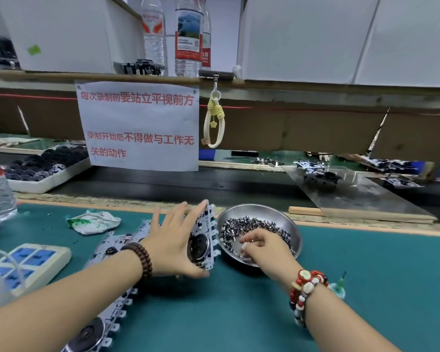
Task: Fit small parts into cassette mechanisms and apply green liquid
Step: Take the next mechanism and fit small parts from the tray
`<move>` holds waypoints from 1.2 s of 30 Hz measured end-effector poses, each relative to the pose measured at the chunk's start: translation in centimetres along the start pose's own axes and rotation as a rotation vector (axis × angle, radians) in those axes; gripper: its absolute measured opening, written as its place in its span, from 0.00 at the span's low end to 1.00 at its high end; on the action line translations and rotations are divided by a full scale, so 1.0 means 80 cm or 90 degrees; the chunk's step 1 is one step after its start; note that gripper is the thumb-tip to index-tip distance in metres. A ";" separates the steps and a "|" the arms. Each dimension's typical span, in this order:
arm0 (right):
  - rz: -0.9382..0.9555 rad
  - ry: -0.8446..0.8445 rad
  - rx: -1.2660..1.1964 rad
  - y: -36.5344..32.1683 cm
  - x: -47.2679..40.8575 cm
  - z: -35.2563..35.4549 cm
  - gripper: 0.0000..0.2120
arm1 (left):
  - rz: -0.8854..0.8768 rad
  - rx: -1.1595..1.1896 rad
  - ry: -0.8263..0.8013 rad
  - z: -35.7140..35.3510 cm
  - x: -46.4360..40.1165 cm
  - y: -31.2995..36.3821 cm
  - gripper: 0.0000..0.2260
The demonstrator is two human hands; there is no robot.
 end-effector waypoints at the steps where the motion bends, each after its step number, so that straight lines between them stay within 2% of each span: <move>1: 0.001 0.001 -0.008 0.001 0.002 0.001 0.09 | -0.014 0.030 0.028 0.002 -0.001 0.005 0.57; 4: -0.003 0.015 -0.034 0.002 0.005 0.005 0.08 | -0.059 0.156 0.093 0.006 -0.002 0.017 0.57; 7: -0.002 0.051 -0.114 -0.004 0.008 0.010 0.08 | -0.076 0.293 0.063 0.006 0.003 0.029 0.56; 12: 0.051 0.135 -0.145 -0.007 0.028 0.015 0.08 | -0.135 0.135 -0.028 -0.016 0.016 0.041 0.57; 15: 0.063 0.160 -0.187 -0.007 0.044 0.016 0.09 | -0.118 0.139 -0.086 -0.034 0.021 0.046 0.57; 17: 0.060 0.155 -0.230 -0.007 0.056 0.015 0.09 | -0.083 0.160 -0.090 -0.039 0.017 0.046 0.57; 19: 0.065 0.141 -0.264 -0.006 0.067 0.014 0.09 | -0.036 0.273 -0.049 -0.038 0.010 0.045 0.56; 22: 0.065 0.116 -0.297 -0.002 0.077 0.011 0.08 | 0.052 0.594 0.062 -0.028 0.001 0.043 0.55; 24: 0.051 0.102 -0.306 -0.001 0.080 0.009 0.08 | 0.098 0.715 0.134 -0.021 -0.004 0.038 0.51; 26: 0.034 0.097 -0.315 0.000 0.081 0.006 0.07 | 0.098 0.670 0.129 -0.016 -0.003 0.037 0.52; 28: 0.029 0.106 -0.327 0.001 0.081 0.007 0.07 | 0.030 0.553 0.079 -0.012 0.007 0.042 0.54; 33: 0.067 0.110 -0.308 0.007 0.094 0.017 0.08 | -0.181 0.086 -0.062 -0.029 0.048 0.075 0.58; 34: 0.070 0.098 -0.279 0.011 0.099 0.018 0.09 | -0.195 0.038 -0.096 -0.036 0.057 0.081 0.59; 36: 0.058 0.079 -0.215 0.019 0.109 0.018 0.09 | -0.177 0.031 -0.162 -0.048 0.071 0.092 0.60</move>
Point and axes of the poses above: each hand's wrist, its own x-axis away from the middle knuckle, its own z-axis out of the back of the hand, y = z × x, the point moved 1 cm from there along -x, towards the middle knuckle, and after that the axes turned 6 degrees about x, right-handed, at the moved point
